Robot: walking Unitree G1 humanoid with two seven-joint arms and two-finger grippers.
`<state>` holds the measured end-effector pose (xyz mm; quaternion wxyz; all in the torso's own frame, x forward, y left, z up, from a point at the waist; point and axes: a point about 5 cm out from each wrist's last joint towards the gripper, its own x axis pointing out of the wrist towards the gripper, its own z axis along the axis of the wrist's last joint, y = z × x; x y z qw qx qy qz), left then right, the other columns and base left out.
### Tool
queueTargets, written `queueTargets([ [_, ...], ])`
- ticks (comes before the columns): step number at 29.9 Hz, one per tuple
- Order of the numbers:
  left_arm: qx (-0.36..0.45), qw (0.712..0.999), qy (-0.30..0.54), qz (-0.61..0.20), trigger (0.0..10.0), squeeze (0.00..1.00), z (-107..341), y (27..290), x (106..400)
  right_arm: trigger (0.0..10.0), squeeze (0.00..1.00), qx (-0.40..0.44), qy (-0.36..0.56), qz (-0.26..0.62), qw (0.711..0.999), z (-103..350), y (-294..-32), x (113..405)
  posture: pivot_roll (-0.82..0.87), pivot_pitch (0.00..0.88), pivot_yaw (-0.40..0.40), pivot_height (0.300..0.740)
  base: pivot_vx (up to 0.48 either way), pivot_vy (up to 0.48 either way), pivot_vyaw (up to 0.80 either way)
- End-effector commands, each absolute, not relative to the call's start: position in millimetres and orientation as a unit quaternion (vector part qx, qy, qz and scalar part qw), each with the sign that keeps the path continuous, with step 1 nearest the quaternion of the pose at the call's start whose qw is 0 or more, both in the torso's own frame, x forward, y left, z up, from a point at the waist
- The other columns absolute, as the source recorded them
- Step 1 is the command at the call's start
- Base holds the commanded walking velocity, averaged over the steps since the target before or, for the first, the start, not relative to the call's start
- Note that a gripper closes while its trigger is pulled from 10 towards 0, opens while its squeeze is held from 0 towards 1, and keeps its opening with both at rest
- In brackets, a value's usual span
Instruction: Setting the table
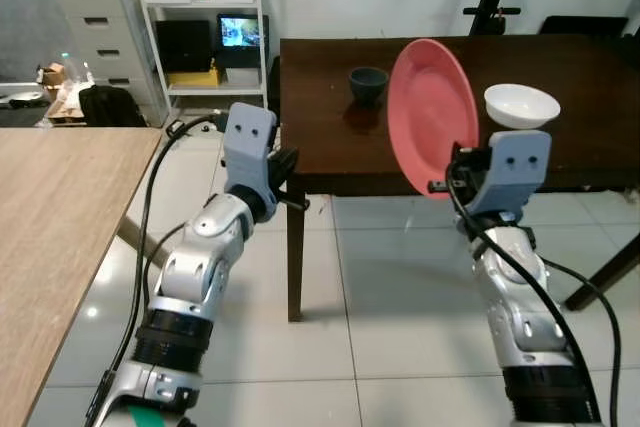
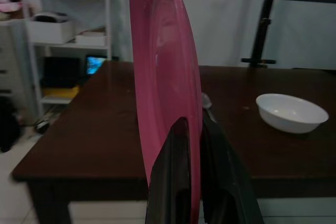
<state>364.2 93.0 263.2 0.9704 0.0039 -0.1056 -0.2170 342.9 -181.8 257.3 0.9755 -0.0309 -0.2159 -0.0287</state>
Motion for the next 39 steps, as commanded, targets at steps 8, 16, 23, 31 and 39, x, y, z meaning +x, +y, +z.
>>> queueTargets([
  [8, 0.012, 0.970, -0.107, -0.218, 10.0, 0.00, 261.4, 95.0, 363.7, 10.0, 0.00, -0.016, -0.210, -0.035, 0.977, 256.3, -183.0, 343.4, -0.05, 0.138, 0.085, 0.740, 0.480, 0.000, -0.80],
  [16, 0.017, 0.967, -0.108, -0.228, 10.0, 0.00, 260.6, 92.7, 362.4, 10.0, 0.00, -0.015, -0.209, -0.038, 0.977, 256.9, -183.1, 343.3, -0.05, 0.142, 0.086, 0.740, 0.399, 0.000, -0.80],
  [23, 0.019, 0.966, -0.108, -0.233, 10.0, 0.00, 260.4, 91.7, 362.2, 10.0, 0.00, -0.021, -0.209, -0.037, 0.977, 257.5, -182.8, 343.4, -0.05, 0.143, 0.087, 0.740, 0.347, 0.000, -0.23],
  [31, 0.019, 0.965, -0.110, -0.237, 10.0, 0.00, 260.4, 90.6, 361.9, 10.0, 0.00, -0.023, -0.208, -0.038, 0.977, 256.9, -182.5, 343.2, -0.05, 0.140, 0.087, 0.740, 0.337, 0.000, 0.00],
  [39, 0.013, 0.968, -0.103, -0.230, 10.0, 0.00, 260.6, 90.0, 363.4, 10.0, 0.00, -0.023, -0.208, -0.037, 0.977, 256.3, -182.0, 342.9, -0.05, 0.136, 0.088, 0.740, 0.259, 0.000, 0.00],
])
